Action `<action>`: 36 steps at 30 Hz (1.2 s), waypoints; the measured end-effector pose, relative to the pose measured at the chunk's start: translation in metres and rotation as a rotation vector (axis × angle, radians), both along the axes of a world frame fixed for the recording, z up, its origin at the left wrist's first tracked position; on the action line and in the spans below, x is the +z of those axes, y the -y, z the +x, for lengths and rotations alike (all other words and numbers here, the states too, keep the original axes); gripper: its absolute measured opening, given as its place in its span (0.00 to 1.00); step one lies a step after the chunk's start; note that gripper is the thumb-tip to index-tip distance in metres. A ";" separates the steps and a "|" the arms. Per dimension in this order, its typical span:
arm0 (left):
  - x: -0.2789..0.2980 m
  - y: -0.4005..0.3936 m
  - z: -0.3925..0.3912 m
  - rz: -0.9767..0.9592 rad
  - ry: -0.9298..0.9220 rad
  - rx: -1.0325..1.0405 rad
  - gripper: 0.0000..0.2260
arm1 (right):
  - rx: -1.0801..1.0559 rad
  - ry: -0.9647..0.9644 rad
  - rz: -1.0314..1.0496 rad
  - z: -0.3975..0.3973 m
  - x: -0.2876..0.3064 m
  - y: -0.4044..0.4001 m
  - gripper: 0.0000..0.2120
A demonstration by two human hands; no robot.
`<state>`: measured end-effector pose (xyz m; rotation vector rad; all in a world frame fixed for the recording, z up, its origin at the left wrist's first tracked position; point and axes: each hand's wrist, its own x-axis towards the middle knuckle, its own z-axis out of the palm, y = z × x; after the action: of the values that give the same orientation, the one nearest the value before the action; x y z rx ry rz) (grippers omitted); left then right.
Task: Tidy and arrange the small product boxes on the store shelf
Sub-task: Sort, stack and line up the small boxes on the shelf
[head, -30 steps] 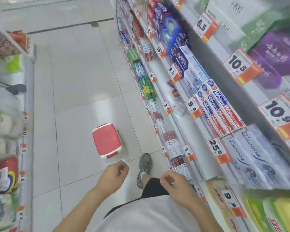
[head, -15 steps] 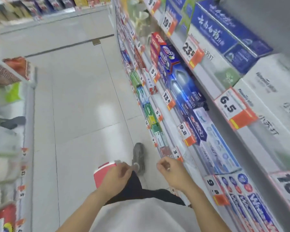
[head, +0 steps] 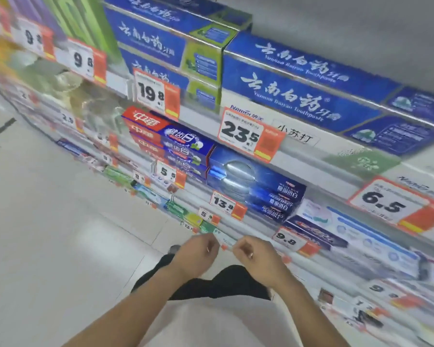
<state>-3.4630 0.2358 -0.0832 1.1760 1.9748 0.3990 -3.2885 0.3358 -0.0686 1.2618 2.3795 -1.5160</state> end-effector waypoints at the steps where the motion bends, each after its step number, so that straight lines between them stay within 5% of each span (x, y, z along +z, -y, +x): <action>1: -0.010 -0.009 -0.004 0.026 0.007 -0.044 0.08 | -0.053 0.015 0.004 -0.001 -0.009 0.003 0.03; 7: -0.077 -0.056 0.025 0.146 0.076 -0.228 0.06 | -0.166 0.186 0.061 0.027 -0.066 0.006 0.16; 12: -0.165 -0.071 0.060 0.267 0.106 -0.241 0.04 | -0.307 0.247 0.110 0.077 -0.149 0.000 0.10; 18: -0.277 -0.100 0.097 0.715 0.055 -0.196 0.05 | -0.191 0.169 0.671 0.113 -0.250 -0.015 0.05; 24: -0.312 -0.127 0.092 1.026 -0.367 -0.456 0.13 | -0.264 0.079 1.225 0.138 -0.306 -0.042 0.12; 29: -0.295 -0.130 0.088 1.009 -0.446 -0.376 0.13 | -0.419 0.070 1.162 0.136 -0.314 -0.048 0.16; 36: -0.294 -0.152 0.096 0.785 -0.320 -0.410 0.30 | -0.600 -0.045 0.961 0.132 -0.299 -0.061 0.28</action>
<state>-3.3669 0.3876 -0.3768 2.2034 1.7978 0.8500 -3.1568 0.3963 -0.3678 2.2583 3.0311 -0.3185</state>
